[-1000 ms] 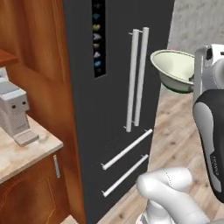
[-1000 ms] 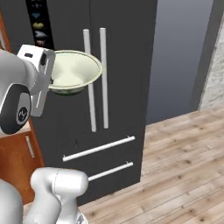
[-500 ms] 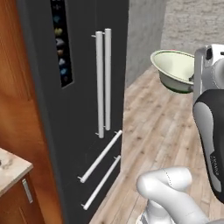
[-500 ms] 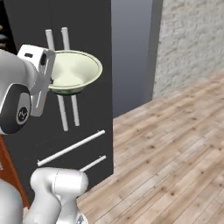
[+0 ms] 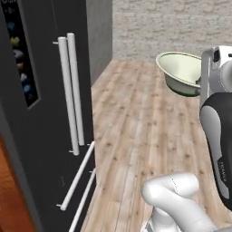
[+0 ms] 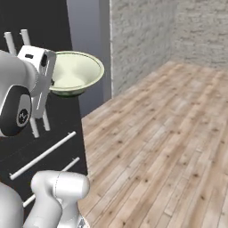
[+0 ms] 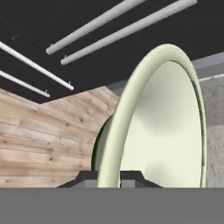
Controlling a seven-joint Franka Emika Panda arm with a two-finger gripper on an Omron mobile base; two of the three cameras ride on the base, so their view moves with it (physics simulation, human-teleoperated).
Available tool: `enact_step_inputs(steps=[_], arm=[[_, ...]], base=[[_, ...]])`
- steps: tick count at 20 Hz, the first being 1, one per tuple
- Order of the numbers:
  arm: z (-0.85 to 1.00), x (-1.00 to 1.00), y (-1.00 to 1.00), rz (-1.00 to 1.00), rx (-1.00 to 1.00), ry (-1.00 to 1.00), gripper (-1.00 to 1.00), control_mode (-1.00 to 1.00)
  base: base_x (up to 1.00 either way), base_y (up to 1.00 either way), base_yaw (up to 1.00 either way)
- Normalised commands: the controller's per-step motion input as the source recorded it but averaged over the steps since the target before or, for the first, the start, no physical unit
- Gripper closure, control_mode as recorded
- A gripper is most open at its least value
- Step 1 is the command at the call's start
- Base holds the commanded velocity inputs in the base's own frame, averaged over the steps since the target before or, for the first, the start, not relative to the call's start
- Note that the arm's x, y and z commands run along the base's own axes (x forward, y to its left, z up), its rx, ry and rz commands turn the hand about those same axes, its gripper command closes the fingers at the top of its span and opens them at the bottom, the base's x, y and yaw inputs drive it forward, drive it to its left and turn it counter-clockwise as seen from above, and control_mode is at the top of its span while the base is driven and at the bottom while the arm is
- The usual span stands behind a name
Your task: Move the bowls from the cabinet to the plates on the dining table.
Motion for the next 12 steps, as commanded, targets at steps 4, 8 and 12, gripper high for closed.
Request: enact_step_inputs(steps=[4, 8, 12], arm=[[0.0, 0.0, 0.0, 0.0, 0.0, 0.0, 1.0, 1.0], [0.0, 0.0, 0.0, 0.0, 0.0, 0.0, 1.0, 1.0], [0.0, 0.0, 0.0, 0.0, 0.0, 0.0, 1.0, 1.0]], base=[[0.0, -0.04, -0.48], [0.0, -0.06, -0.47], [0.0, -0.1, -0.46]])
